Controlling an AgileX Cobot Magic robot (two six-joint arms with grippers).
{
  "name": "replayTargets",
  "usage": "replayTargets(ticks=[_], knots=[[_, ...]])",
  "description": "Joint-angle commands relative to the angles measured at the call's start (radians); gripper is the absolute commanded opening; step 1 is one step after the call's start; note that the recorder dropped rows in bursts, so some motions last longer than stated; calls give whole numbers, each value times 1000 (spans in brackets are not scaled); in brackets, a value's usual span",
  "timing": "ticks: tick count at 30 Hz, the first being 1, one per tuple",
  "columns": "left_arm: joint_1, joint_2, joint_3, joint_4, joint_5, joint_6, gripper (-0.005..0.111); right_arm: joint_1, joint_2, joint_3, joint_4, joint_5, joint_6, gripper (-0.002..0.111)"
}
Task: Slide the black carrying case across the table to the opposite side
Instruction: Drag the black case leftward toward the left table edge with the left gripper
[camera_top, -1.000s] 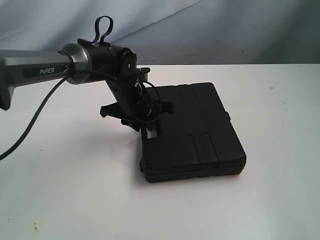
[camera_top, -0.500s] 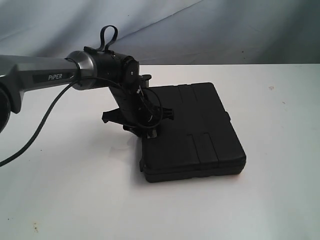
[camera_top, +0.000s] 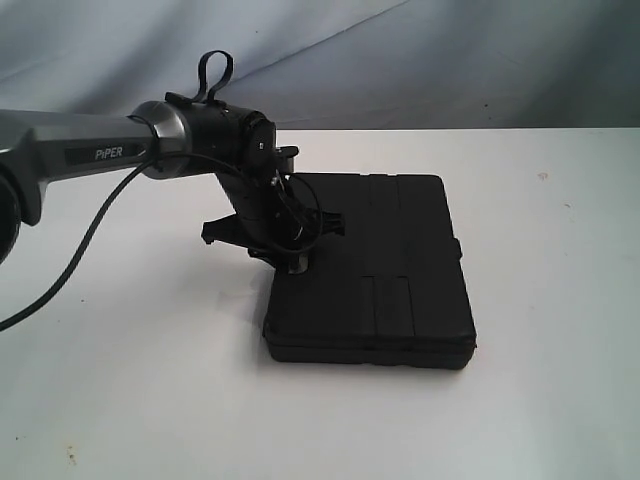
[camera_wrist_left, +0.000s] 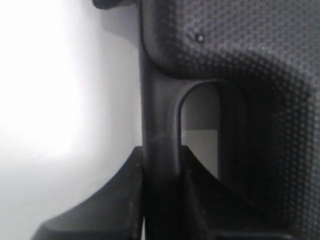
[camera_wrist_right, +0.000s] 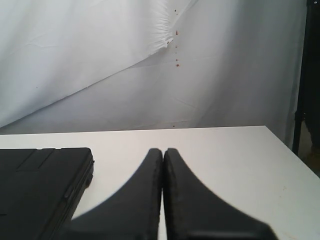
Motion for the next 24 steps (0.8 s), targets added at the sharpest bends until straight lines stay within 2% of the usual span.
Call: replayTargets(ticks=[1, 15, 24], knots=[[17, -4, 28, 6, 29, 12, 0, -8, -7, 4, 6, -3, -2, 0], [126, -105, 188, 82, -12, 49, 0, -8, -7, 4, 6, -3, -2, 0], [193, -125, 252, 114, -21, 154, 0, -8, -7, 4, 6, -3, -2, 0]])
